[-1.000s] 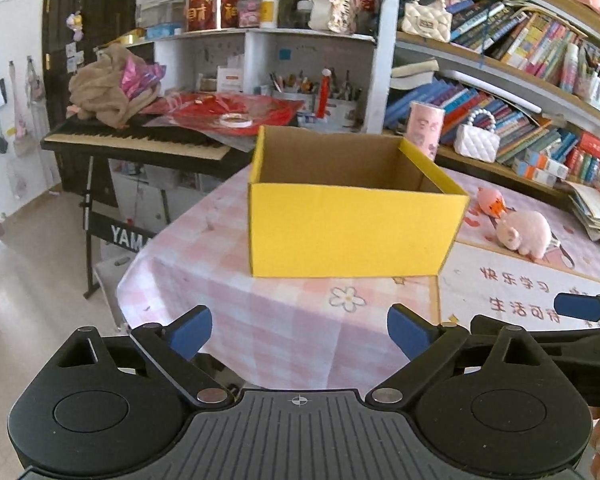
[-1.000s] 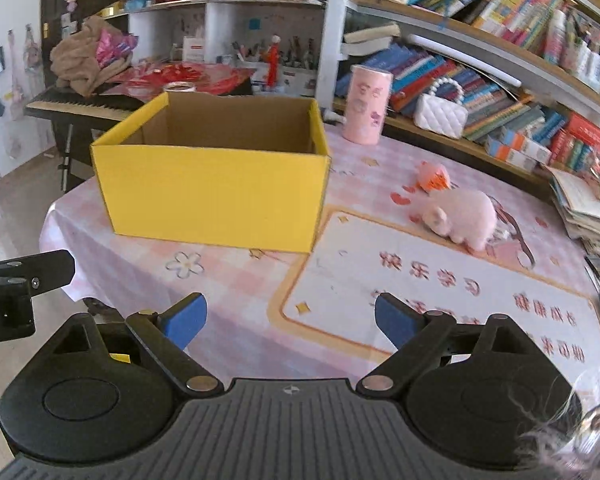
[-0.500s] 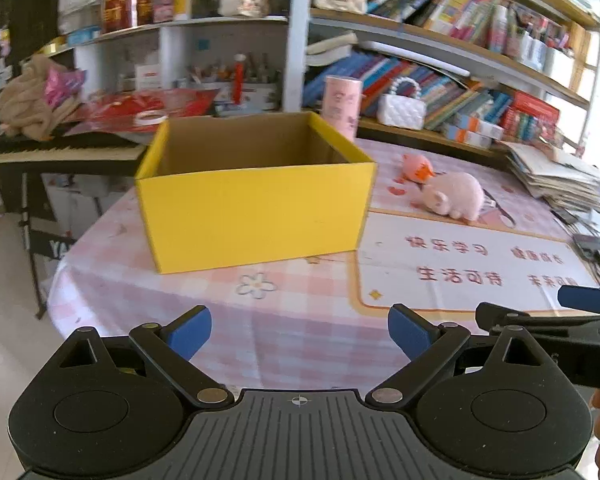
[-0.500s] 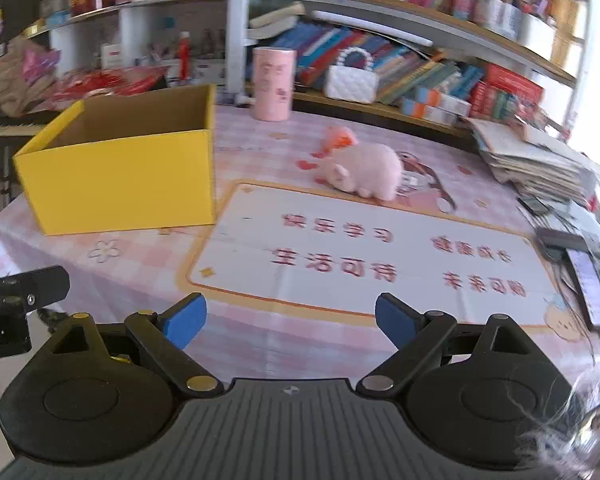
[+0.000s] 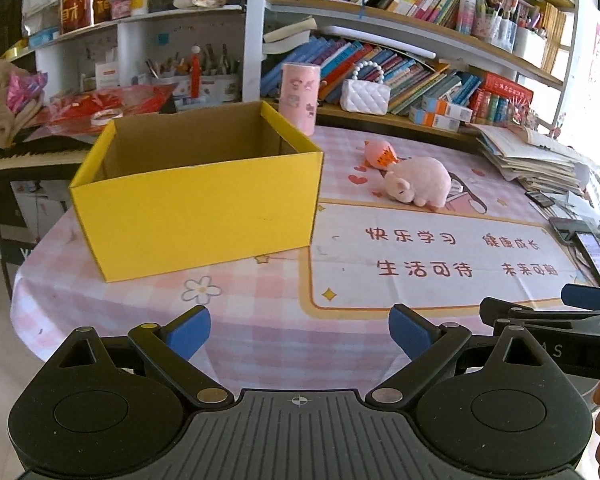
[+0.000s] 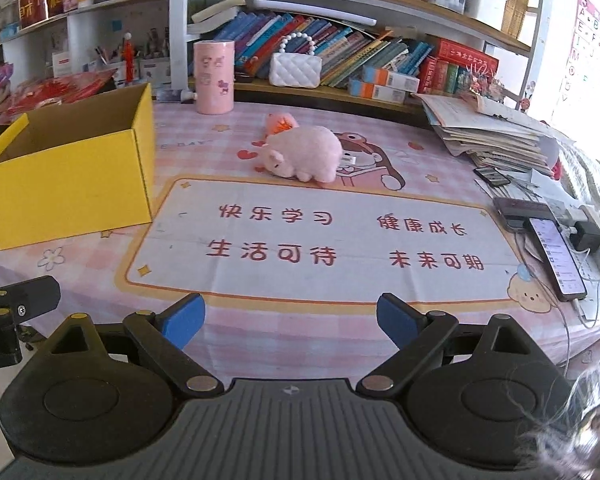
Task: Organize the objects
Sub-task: 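Withdraw both tools from the box and move toward the pink plush pig, then grasp the pink plush pig with the left tool while the right tool grasps the orange clip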
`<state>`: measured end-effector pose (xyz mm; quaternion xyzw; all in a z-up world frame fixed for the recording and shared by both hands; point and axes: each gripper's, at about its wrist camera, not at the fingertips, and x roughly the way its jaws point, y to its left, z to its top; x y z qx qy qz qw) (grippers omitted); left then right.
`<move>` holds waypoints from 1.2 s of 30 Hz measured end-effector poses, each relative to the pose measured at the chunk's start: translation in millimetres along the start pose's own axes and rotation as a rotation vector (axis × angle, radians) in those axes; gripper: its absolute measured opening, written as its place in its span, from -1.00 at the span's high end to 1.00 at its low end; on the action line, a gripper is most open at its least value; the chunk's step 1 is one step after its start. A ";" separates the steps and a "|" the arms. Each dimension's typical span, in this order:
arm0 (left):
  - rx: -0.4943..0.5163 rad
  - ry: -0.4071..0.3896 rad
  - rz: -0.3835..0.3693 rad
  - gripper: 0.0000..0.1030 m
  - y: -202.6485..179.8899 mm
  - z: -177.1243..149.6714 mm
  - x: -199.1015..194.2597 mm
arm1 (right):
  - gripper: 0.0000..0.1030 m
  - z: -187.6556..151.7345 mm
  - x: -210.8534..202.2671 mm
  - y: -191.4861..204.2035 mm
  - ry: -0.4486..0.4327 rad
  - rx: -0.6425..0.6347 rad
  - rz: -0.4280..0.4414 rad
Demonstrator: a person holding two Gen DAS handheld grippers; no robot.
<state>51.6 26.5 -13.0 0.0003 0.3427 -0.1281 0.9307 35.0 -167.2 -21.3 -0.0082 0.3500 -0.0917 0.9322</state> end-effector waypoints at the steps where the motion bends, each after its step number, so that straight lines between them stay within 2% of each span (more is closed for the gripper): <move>1: 0.000 0.000 -0.002 -0.89 -2.0 1.3 2.0 | -0.81 0.8 1.7 -1.8 0.001 0.000 -0.001; 17: 0.004 0.027 0.004 -0.90 -35.3 26.7 45.6 | -0.83 26.8 46.1 -32.7 0.026 -0.007 0.015; 28: -0.004 0.036 -0.013 -0.90 -77.6 52.9 94.6 | -0.83 61.1 88.2 -77.5 0.019 0.001 0.016; 36: 0.009 0.028 0.001 -0.90 -112.4 80.9 131.1 | -0.83 94.8 120.7 -117.6 -0.008 0.013 0.034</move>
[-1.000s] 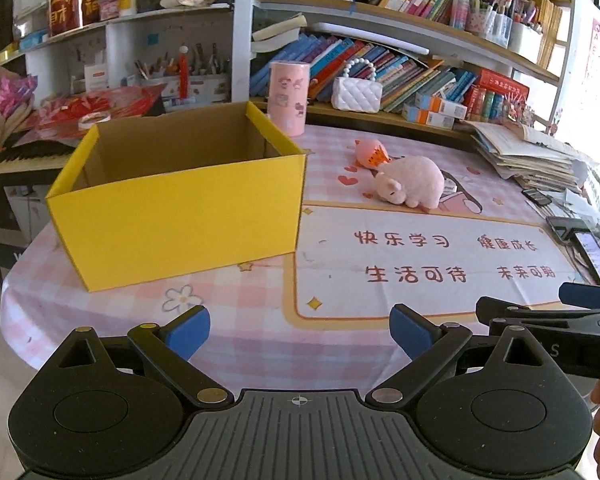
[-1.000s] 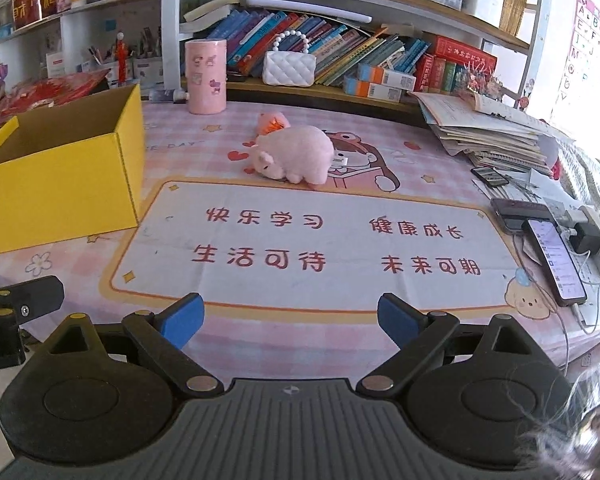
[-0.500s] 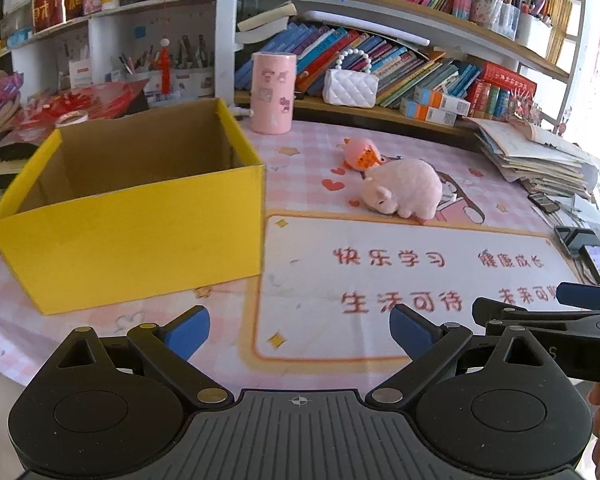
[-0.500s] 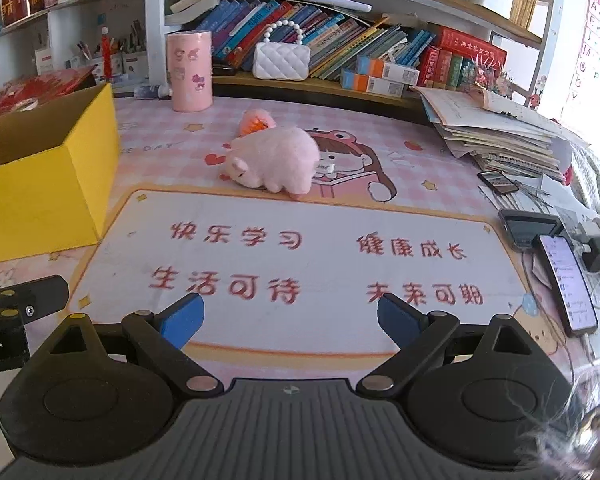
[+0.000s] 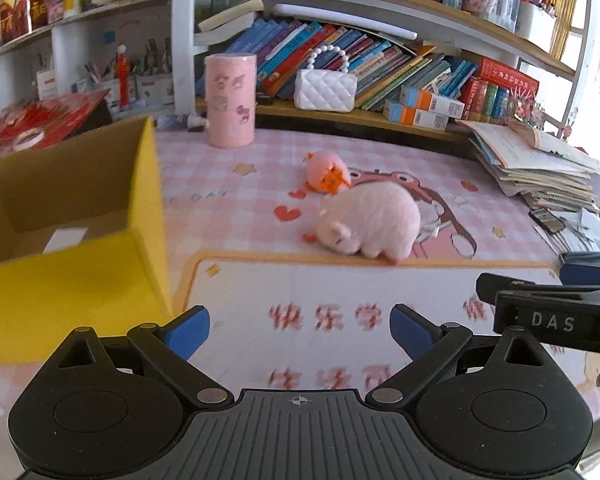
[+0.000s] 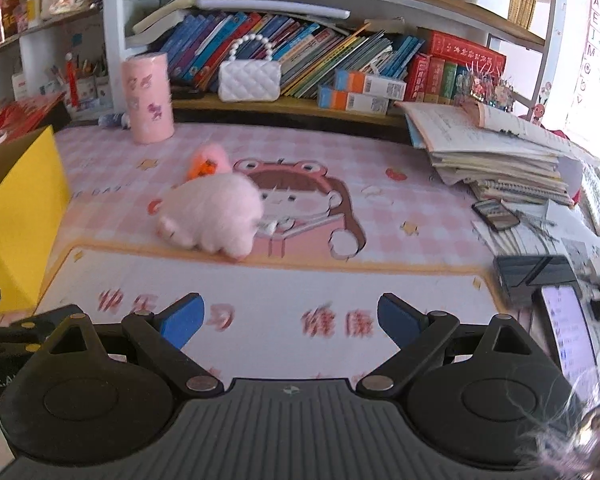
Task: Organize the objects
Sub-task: 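Grasp the pink plush pig with the left tool while the right tool grasps the orange clip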
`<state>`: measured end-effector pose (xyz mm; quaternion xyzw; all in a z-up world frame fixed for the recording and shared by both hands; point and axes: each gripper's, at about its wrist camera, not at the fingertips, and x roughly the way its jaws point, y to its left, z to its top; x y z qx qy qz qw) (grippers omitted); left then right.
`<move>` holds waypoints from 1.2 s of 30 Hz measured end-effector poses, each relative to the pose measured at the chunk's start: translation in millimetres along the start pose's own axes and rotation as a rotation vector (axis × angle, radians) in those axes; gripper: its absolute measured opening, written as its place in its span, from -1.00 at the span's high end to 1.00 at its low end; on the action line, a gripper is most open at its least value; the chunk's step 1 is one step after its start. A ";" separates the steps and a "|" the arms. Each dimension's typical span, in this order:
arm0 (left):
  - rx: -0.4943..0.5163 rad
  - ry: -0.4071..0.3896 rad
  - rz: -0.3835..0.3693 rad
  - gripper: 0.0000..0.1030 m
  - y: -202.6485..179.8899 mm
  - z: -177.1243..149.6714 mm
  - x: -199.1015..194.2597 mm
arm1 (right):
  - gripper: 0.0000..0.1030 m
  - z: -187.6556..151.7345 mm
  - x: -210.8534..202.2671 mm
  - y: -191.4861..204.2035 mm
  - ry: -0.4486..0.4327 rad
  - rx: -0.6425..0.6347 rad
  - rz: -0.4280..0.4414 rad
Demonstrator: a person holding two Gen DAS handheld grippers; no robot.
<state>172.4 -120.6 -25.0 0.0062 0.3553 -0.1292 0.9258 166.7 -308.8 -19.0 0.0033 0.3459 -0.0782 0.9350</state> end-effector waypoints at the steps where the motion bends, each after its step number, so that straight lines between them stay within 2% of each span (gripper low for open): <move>1: 0.004 -0.003 0.002 -0.90 -3.6 4.0 3.8 | -0.83 4.9 3.8 -6.0 -0.007 0.002 0.004; 12: 0.133 -0.020 0.028 -0.90 -58.7 47.6 66.8 | -0.83 47.6 45.6 -62.6 -0.036 0.068 0.013; 24: 0.328 0.011 0.082 -0.90 -107.9 62.2 146.2 | -0.87 78.1 78.1 -96.8 -0.044 0.098 0.011; 28: 0.385 0.025 0.136 -0.90 -115.5 61.6 165.1 | -0.88 80.8 85.0 -101.7 -0.031 0.102 0.018; 30: 0.377 0.043 0.133 -0.89 -111.4 62.7 171.7 | -0.88 81.6 87.5 -102.0 -0.030 0.096 0.022; 32: 0.363 0.043 0.147 -0.68 -104.8 64.3 172.0 | -0.88 83.0 90.3 -101.2 -0.029 0.089 0.030; 34: 0.303 0.028 0.132 -0.54 -94.3 68.7 165.1 | -0.88 85.0 93.1 -99.0 -0.029 0.079 0.041; 36: 0.245 0.016 0.124 -0.47 -83.4 73.0 154.2 | -0.88 87.6 97.4 -95.1 -0.031 0.068 0.065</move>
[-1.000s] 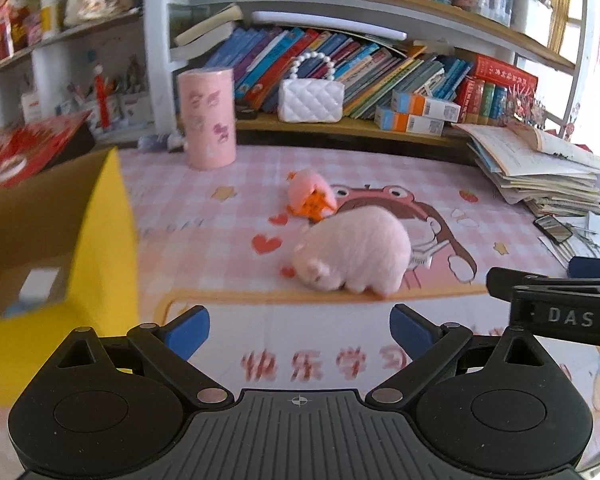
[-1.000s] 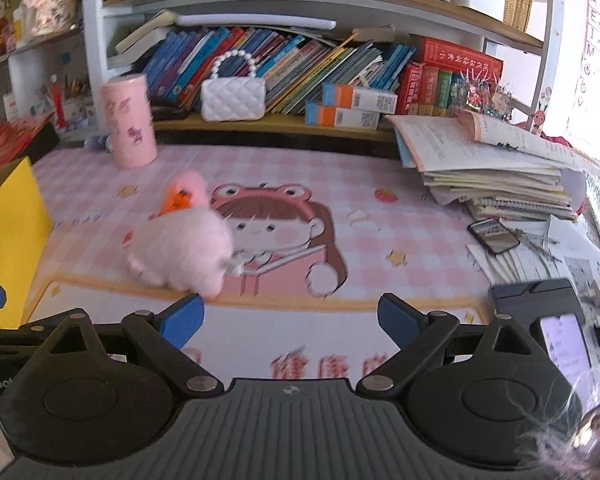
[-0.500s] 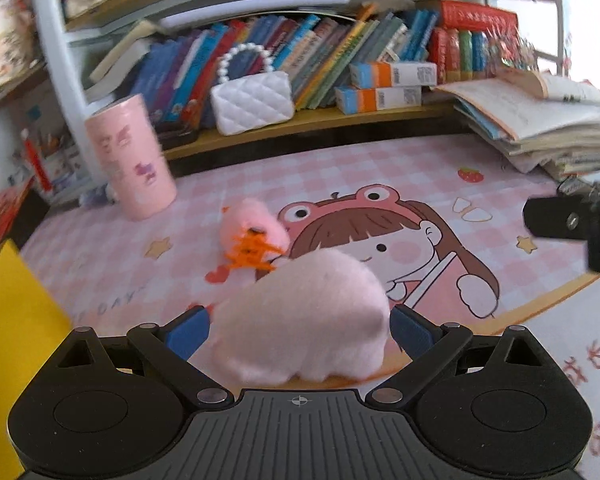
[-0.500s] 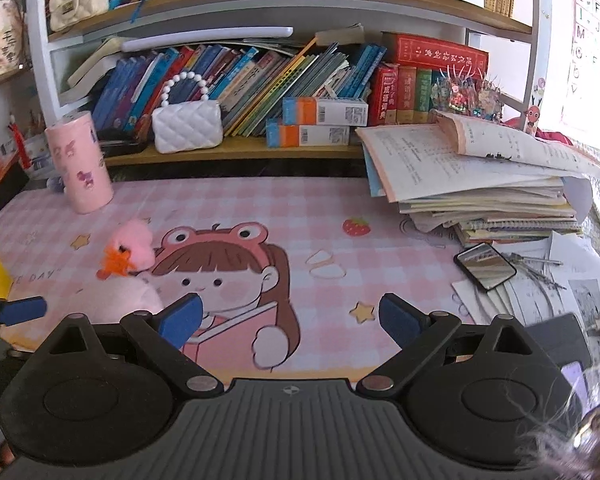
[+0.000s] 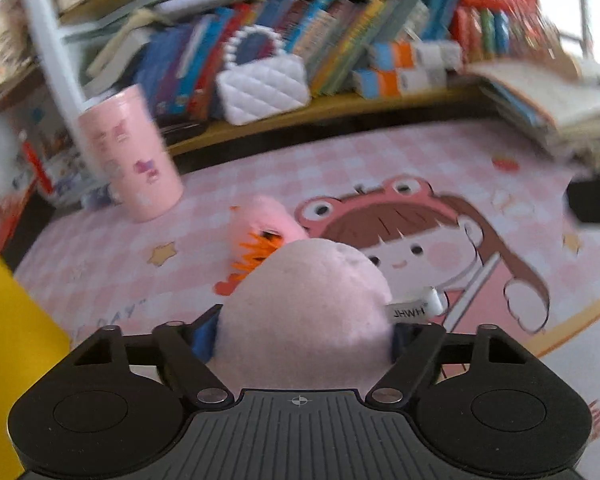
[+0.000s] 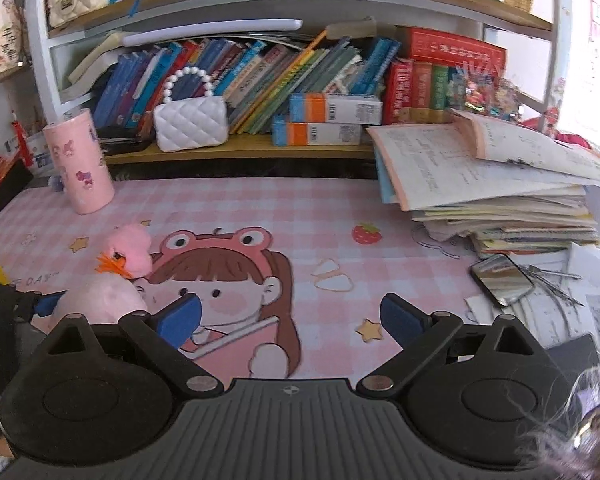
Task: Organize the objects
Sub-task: 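Grasp the pink plush pig with the left tool while the right tool grasps the orange clip, then carry the plush pig and orange clip over the yellow box with both tools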
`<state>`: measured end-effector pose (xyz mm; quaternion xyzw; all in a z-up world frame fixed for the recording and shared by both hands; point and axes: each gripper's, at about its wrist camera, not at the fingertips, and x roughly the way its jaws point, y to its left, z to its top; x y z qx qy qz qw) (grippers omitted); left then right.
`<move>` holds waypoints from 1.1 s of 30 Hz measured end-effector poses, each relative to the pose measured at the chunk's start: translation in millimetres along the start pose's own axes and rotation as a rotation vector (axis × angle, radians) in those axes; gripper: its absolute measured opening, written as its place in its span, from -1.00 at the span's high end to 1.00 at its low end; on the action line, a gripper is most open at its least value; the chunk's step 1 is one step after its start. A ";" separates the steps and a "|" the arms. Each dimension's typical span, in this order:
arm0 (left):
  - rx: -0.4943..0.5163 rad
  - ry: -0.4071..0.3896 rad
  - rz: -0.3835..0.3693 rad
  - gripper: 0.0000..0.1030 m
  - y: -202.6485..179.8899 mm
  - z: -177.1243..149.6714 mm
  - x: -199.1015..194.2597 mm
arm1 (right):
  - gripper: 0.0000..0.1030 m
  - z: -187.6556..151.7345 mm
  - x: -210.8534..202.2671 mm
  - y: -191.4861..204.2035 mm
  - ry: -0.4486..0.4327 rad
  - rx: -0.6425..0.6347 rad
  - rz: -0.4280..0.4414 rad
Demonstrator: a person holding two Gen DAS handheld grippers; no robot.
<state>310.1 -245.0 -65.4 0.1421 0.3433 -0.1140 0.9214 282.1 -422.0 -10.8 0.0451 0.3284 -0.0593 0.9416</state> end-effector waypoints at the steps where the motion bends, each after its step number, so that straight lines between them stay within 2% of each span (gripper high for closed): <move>1: -0.031 -0.004 -0.004 -0.47 6.9 -0.2 -6.2 | -0.88 1.2 2.8 2.5 0.000 -0.006 0.015; 5: -0.139 -0.015 -0.022 -0.48 35.8 -8.4 -39.4 | -0.88 7.8 21.0 20.1 -0.002 -0.045 0.092; 9: -0.238 0.013 -0.033 -0.48 59.3 -26.0 -70.5 | -0.88 13.5 49.4 51.7 0.000 -0.119 0.193; 12: -0.288 0.036 -0.052 -0.49 70.3 -41.7 -92.4 | -0.88 17.0 76.7 79.3 0.000 -0.210 0.286; 16: -0.350 0.055 -0.063 -0.49 79.2 -56.8 -113.6 | -0.82 20.1 110.8 117.3 0.014 -0.332 0.350; 20: -0.346 0.055 -0.043 -0.50 82.0 -63.5 -126.4 | -0.77 20.8 137.6 149.5 0.023 -0.412 0.362; 22: -0.354 0.046 -0.033 -0.50 84.8 -65.9 -132.2 | -0.67 20.7 149.1 161.8 0.034 -0.441 0.343; 25: -0.370 0.032 -0.025 -0.50 90.1 -70.8 -139.6 | -0.36 20.6 162.5 171.9 0.061 -0.455 0.312; 27: -0.380 0.029 -0.022 -0.50 93.8 -74.6 -143.2 | -0.06 21.1 166.3 172.1 0.065 -0.447 0.293; 33: -0.386 0.004 -0.037 -0.50 100.8 -82.6 -153.1 | 0.01 20.0 140.8 160.9 0.054 -0.385 0.319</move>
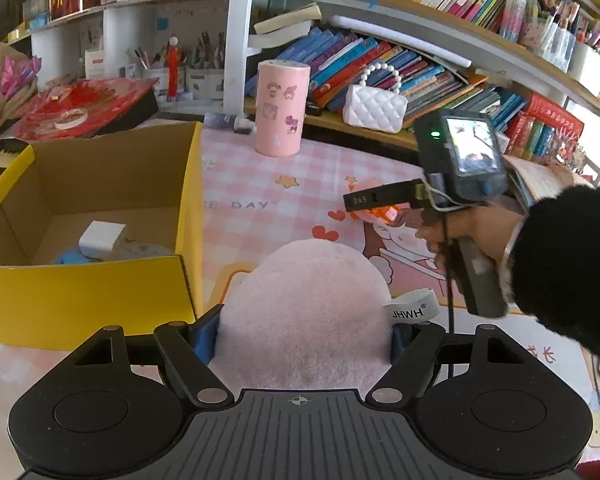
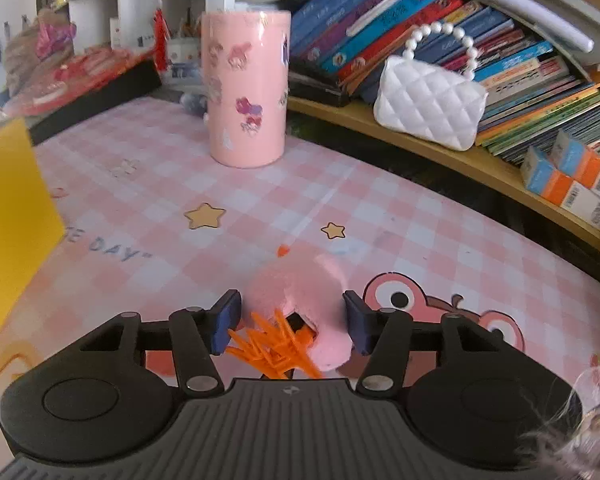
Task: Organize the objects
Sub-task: 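Carry the plush pig and orange clip over the yellow box with both tools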
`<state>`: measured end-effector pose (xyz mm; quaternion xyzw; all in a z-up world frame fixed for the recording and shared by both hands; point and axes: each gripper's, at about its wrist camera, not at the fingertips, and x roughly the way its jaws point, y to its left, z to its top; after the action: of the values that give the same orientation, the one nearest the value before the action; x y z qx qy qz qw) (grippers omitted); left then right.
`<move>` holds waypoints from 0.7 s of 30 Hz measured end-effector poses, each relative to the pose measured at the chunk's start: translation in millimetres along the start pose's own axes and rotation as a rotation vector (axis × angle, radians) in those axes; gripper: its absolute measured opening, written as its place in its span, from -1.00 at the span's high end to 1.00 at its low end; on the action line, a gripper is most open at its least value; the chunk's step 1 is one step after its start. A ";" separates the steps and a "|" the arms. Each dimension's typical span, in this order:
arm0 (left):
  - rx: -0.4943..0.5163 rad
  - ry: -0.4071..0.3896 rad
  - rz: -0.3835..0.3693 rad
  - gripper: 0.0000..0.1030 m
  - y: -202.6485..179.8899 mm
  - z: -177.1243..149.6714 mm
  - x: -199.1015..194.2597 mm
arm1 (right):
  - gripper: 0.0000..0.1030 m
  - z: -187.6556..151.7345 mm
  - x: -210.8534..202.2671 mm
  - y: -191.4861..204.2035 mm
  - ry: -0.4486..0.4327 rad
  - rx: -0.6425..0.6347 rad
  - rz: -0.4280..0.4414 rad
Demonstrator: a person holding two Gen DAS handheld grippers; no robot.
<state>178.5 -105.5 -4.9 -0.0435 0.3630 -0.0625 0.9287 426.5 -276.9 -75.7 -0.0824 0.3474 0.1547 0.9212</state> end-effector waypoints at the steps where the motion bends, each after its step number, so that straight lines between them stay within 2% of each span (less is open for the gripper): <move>1: 0.001 -0.006 -0.006 -0.50 1.6 -0.5 -1.5 | 0.02 -1.6 -8.2 1.8 -0.009 0.009 0.005; 3: 0.002 -0.016 -0.017 -0.50 5.3 -1.3 -4.5 | 0.09 -5.7 -28.1 5.7 -0.021 0.044 0.016; 11: -0.020 -0.076 -0.052 -0.50 29.5 -6.8 -27.6 | 0.10 -27.5 -110.5 35.7 -0.047 0.158 0.064; 21: -0.066 -0.126 -0.065 -0.50 75.9 -22.9 -58.8 | 0.10 -60.5 -181.1 91.3 -0.006 0.261 0.077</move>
<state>126.5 -22.6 8.1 -0.0897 0.3042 -0.0776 0.9452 229.3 -248.2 -4.2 0.0521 0.3647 0.1435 0.9185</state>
